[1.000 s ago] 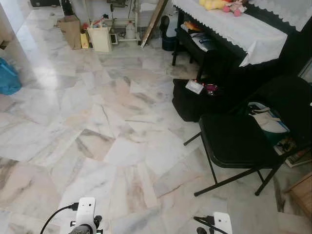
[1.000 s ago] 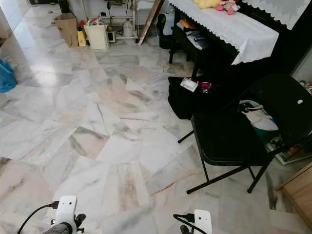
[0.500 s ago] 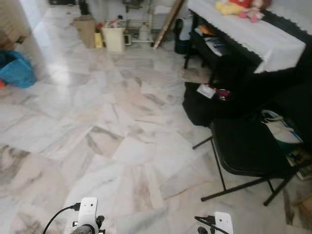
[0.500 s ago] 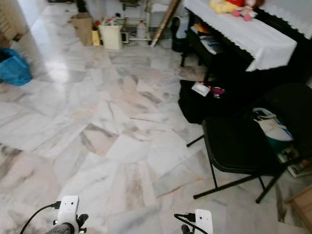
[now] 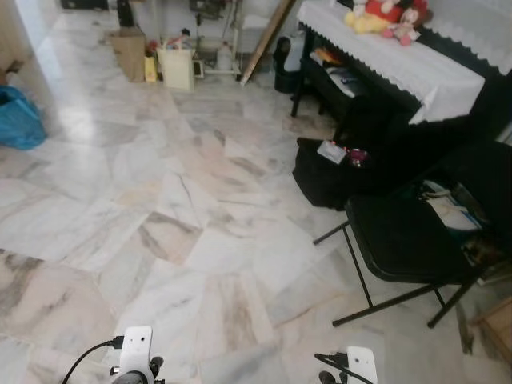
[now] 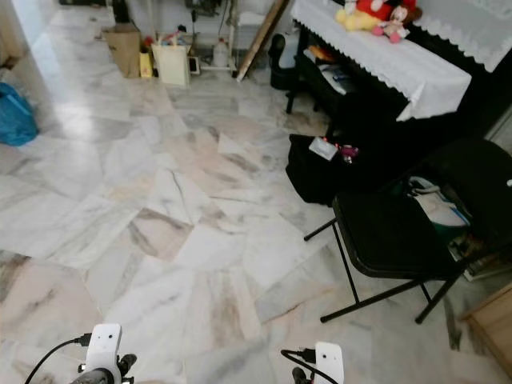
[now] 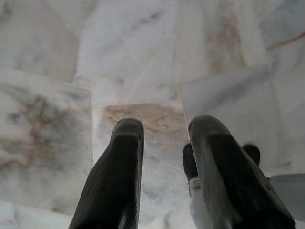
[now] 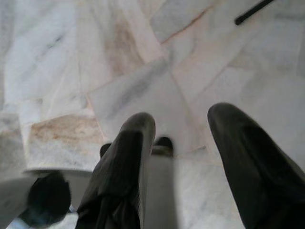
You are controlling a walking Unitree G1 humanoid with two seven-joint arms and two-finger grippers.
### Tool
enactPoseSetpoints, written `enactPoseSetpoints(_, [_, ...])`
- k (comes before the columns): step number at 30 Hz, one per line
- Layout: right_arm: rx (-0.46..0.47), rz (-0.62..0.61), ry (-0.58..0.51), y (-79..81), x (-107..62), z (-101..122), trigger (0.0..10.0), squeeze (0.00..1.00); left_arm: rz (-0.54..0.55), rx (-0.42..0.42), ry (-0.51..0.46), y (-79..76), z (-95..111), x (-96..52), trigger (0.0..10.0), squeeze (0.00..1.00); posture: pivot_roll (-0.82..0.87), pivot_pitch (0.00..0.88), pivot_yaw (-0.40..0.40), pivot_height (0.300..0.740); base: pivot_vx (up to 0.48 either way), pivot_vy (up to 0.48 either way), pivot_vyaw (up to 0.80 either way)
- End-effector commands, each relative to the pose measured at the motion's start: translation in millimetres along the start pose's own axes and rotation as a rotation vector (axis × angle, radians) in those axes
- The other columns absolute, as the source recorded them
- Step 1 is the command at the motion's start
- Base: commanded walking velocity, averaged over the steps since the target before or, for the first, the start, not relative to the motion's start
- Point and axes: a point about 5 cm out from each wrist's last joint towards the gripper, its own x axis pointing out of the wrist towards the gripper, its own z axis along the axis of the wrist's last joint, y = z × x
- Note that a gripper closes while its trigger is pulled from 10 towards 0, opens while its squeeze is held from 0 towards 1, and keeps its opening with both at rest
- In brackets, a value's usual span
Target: Hang hanger
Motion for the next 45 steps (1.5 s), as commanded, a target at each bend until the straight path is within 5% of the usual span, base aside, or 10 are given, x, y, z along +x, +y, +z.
enactPoseSetpoints(1, [0.016, -0.008, 0.009, -1.1, -0.9, -3.7, 10.0, 0.00, 0.001, -0.012, 0.022, 0.7, -4.6, -0.7, 10.0, 0.00, 0.01, 0.000, -0.073, 0.740, 0.000, 0.281, 0.00])
enactPoseSetpoints(24, [0.022, -0.019, 0.019, -1.4, -0.9, -4.7, 10.0, 0.00, 0.010, 0.013, 0.014, 2.3, -3.4, -0.7, 10.0, 0.00, 0.01, 0.000, -0.071, 0.740, 0.000, 0.161, 0.00])
enactPoseSetpoints(45, [0.021, -0.024, 0.032, -0.9, -1.1, -7.1, 10.0, 0.00, 0.005, 0.039, -0.007, 3.1, -0.4, -0.5, 10.0, 0.00, 0.01, 0.000, -0.065, 0.740, 0.000, 0.000, -0.64])
